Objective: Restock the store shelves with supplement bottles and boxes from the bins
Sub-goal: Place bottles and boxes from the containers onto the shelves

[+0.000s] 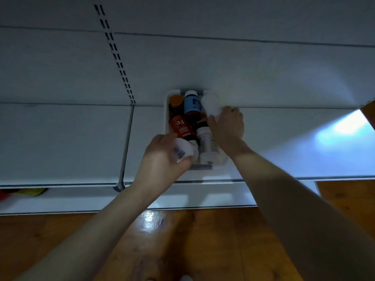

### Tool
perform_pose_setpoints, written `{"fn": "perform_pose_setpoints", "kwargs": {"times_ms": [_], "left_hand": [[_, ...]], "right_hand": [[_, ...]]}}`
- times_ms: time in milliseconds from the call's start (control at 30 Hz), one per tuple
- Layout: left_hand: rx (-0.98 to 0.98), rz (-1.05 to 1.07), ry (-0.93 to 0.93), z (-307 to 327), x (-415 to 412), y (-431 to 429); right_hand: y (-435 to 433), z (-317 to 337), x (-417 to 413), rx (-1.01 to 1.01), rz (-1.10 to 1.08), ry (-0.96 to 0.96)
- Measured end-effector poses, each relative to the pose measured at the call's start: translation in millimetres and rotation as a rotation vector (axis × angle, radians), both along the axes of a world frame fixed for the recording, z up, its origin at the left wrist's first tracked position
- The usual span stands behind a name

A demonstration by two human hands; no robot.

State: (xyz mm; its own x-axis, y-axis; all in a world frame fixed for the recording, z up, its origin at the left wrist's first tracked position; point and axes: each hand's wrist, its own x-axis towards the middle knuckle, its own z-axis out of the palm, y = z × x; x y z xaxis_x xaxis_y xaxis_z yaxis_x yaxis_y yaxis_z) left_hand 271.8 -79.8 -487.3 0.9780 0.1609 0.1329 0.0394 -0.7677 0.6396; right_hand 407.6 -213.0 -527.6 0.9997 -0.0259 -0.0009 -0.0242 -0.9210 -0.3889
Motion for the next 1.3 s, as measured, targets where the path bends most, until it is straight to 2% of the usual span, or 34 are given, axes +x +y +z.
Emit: {"fn": "perform_pose_setpoints", "kwargs": {"times_ms": [200,267,400,533,600,967,1300], "left_hand": [[-0.166,-0.038,-0.007,26.5,-35.8,-19.0],[-0.179,-0.075,-0.003,34.9,-51.7,-24.9],[-0.147,-0.067,0.125,53.7,-88.0,-36.1],[-0.176,-0.062,0.187,92.9,-122.3,-41.3],[-0.176,-0.064,0.201,113.0,-135.4,-42.5],[-0.215,-0.107,0.063,227.0,-161.9,-24.5],[-0.253,0.112,-0.073,300.9,-179.6,5.4]], "right_hand": [[-21.0,26.2,-61.0,0.296,-0.116,-0.026],[-28.5,36.5,-88.9,0.337,-0.085,-0.039],[-44.9,64.7,-147.4,0.415,-0.067,0.031],[-56.6,103.0,-197.4,0.451,-0.005,-0.067],[-60.1,131.7,-209.2,0.483,-0.026,-0.01],[-61.8,274.7,-210.5,0.528,0.11,0.073],[-30.5,373.4,-196.2,0.77,0.34,0.237]]}}
